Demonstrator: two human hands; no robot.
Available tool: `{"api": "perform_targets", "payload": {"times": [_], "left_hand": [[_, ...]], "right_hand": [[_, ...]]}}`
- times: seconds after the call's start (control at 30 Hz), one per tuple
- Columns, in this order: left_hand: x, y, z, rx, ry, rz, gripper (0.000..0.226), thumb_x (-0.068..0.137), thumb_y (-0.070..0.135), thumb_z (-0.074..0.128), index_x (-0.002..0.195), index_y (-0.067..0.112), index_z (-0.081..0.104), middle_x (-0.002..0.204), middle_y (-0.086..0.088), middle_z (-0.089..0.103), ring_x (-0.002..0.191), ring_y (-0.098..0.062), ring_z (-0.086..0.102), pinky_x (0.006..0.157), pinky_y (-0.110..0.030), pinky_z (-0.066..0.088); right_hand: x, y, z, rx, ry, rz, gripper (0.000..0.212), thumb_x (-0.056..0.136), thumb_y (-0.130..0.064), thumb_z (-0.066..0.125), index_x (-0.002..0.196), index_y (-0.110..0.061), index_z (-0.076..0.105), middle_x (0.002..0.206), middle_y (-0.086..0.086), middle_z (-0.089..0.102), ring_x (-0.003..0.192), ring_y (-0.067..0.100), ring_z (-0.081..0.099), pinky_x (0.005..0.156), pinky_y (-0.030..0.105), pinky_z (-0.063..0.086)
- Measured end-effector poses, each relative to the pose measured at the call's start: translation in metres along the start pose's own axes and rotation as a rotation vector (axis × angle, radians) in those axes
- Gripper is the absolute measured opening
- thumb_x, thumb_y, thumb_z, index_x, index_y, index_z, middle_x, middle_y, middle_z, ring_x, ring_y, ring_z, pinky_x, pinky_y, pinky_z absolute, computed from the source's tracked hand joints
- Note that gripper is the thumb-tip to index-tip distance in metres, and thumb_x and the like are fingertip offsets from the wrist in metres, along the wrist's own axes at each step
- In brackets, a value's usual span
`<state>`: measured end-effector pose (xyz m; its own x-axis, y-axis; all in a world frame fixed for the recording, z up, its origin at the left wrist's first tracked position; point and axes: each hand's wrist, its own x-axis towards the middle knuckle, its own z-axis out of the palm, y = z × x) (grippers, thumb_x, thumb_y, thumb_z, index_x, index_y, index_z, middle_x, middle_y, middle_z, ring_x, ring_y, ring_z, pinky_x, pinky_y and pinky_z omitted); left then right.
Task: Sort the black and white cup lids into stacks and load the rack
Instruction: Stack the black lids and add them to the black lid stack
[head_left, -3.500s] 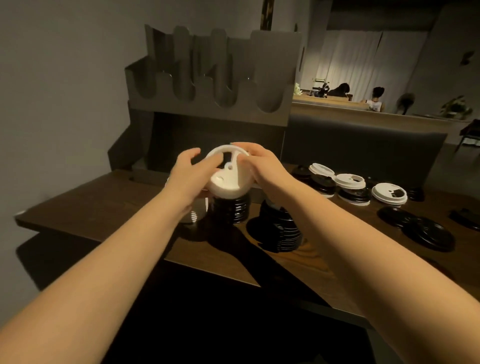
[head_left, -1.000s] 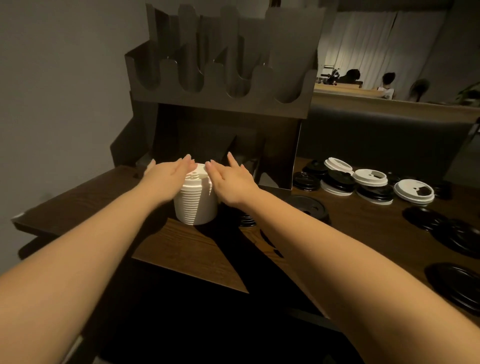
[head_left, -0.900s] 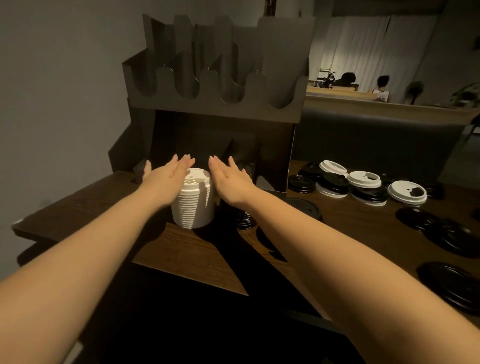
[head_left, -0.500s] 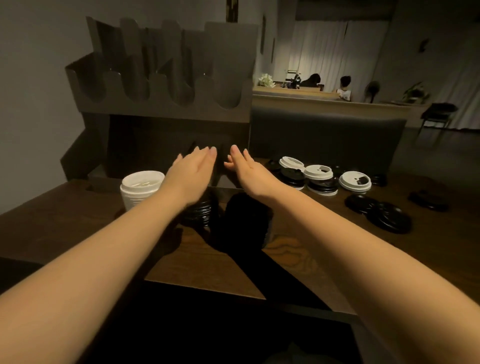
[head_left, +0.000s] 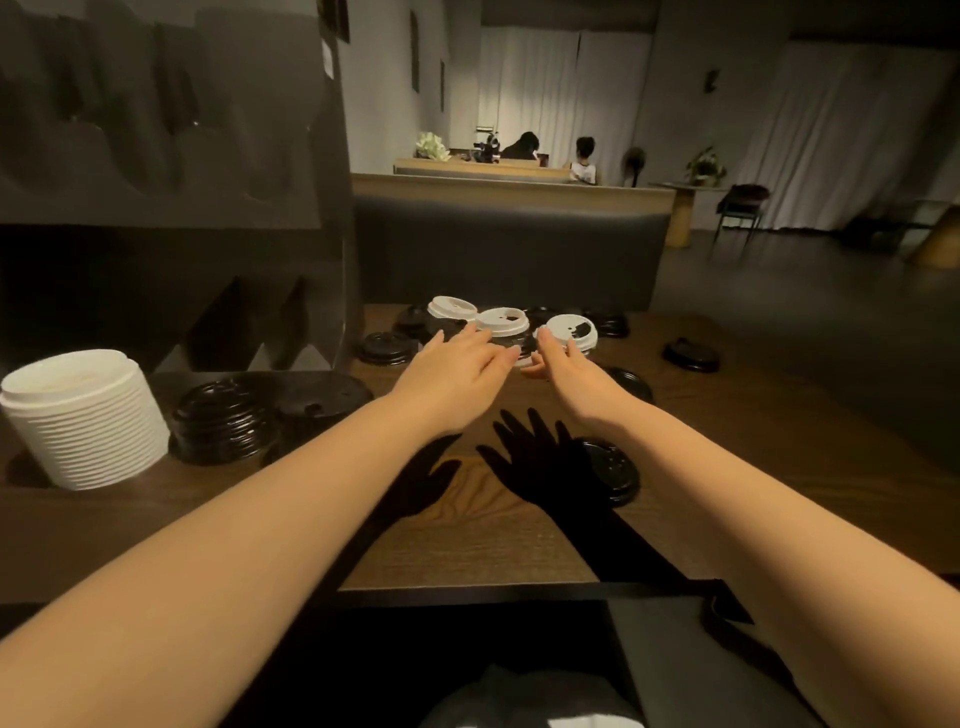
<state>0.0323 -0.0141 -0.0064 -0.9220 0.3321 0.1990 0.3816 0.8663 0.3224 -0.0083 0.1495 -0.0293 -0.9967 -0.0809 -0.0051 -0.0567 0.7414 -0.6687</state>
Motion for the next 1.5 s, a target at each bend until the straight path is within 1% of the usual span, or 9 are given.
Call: {"api": "perform_targets", "payload": {"times": [0.23, 0.37, 0.5, 0.67, 0.87, 1.0, 1.13, 1.3, 1.5], "left_hand": [[0.014, 0.033, 0.054, -0.107, -0.346, -0.077, 0.078, 0.087, 0.07, 0.037, 0.152, 0.029, 0.023, 0.16, -0.004, 0.015, 0.148, -0.025, 0.01, 0.119, -0.041, 0.008], [0.021, 0.04, 0.073, -0.325, -0.441, -0.115, 0.088, 0.079, 0.064, 0.06, 0.151, 0.027, 0.026, 0.156, 0.004, 0.028, 0.131, -0.014, 0.041, 0.099, -0.024, 0.038], [0.027, 0.036, 0.089, -0.247, -0.363, -0.074, 0.084, 0.074, 0.062, 0.067, 0.145, 0.028, 0.039, 0.152, 0.003, 0.038, 0.144, -0.017, 0.025, 0.116, -0.041, 0.025], [0.037, 0.034, 0.094, -0.365, -0.225, -0.094, 0.075, 0.071, 0.049, 0.078, 0.135, 0.024, 0.049, 0.133, 0.005, 0.053, 0.114, -0.011, 0.051, 0.096, -0.028, 0.044], [0.066, 0.033, 0.092, -0.535, -0.007, -0.188, 0.085, 0.071, 0.03, 0.083, 0.142, 0.017, 0.04, 0.139, -0.001, 0.048, 0.128, -0.018, 0.046, 0.096, -0.026, 0.041], [0.081, 0.027, 0.108, -0.806, 0.071, -0.28, 0.033, 0.078, 0.022, 0.078, 0.108, 0.017, 0.066, 0.105, -0.002, 0.07, 0.104, -0.018, 0.065, 0.076, -0.022, 0.051], [0.084, 0.017, 0.119, -0.929, 0.185, -0.353, 0.037, 0.078, 0.026, 0.078, 0.108, 0.01, 0.064, 0.101, -0.005, 0.069, 0.094, -0.017, 0.065, 0.074, -0.026, 0.053], [0.083, 0.007, 0.114, -1.086, 0.141, -0.351, 0.041, 0.078, 0.016, 0.077, 0.116, 0.011, 0.062, 0.108, -0.008, 0.07, 0.103, -0.024, 0.066, 0.092, -0.04, 0.053], [0.083, 0.008, 0.11, -1.227, 0.122, -0.389, 0.037, 0.083, 0.013, 0.072, 0.118, 0.011, 0.06, 0.11, -0.009, 0.068, 0.102, -0.022, 0.065, 0.091, -0.04, 0.053]], "right_hand": [[-0.025, 0.054, -0.024, 0.083, -0.005, 0.088, 0.081, 0.092, -0.068, 0.006, 0.129, -0.021, 0.06, 0.158, 0.007, 0.022, 0.148, 0.019, 0.002, 0.115, 0.042, 0.008], [-0.035, 0.075, -0.026, 0.114, -0.05, 0.106, 0.076, 0.097, -0.059, 0.008, 0.127, -0.012, 0.06, 0.144, 0.01, 0.047, 0.138, 0.022, 0.034, 0.109, 0.034, 0.023], [-0.036, 0.09, -0.021, 0.151, -0.046, 0.147, 0.077, 0.097, -0.06, 0.01, 0.129, -0.011, 0.059, 0.136, 0.008, 0.054, 0.122, 0.019, 0.05, 0.097, 0.029, 0.032], [-0.03, 0.092, -0.022, 0.279, -0.025, 0.076, 0.066, 0.1, -0.054, 0.015, 0.117, -0.015, 0.066, 0.121, 0.007, 0.064, 0.109, 0.017, 0.057, 0.09, 0.028, 0.035], [-0.001, 0.073, -0.023, 0.522, 0.068, 0.027, 0.051, 0.102, -0.045, 0.029, 0.119, -0.012, 0.065, 0.12, 0.007, 0.065, 0.103, 0.014, 0.058, 0.082, 0.021, 0.044], [0.022, 0.073, -0.022, 0.671, 0.125, 0.027, 0.05, 0.102, -0.043, 0.029, 0.113, -0.014, 0.068, 0.108, 0.002, 0.067, 0.099, 0.013, 0.061, 0.082, 0.021, 0.047], [0.034, 0.109, -0.024, 0.159, 0.519, -0.059, 0.046, 0.102, -0.035, 0.031, 0.094, -0.008, 0.068, 0.097, 0.006, 0.066, 0.099, 0.024, 0.059, 0.087, 0.041, 0.047], [0.041, 0.121, -0.027, 0.044, 0.29, 0.073, 0.053, 0.102, -0.043, 0.031, 0.149, -0.018, 0.029, 0.157, 0.004, 0.025, 0.147, 0.024, 0.011, 0.117, 0.043, 0.014], [0.037, 0.119, -0.032, -0.081, 0.273, 0.059, 0.076, 0.087, -0.047, 0.063, 0.148, -0.018, 0.03, 0.147, 0.01, 0.034, 0.136, 0.028, 0.03, 0.11, 0.042, 0.03]]}}
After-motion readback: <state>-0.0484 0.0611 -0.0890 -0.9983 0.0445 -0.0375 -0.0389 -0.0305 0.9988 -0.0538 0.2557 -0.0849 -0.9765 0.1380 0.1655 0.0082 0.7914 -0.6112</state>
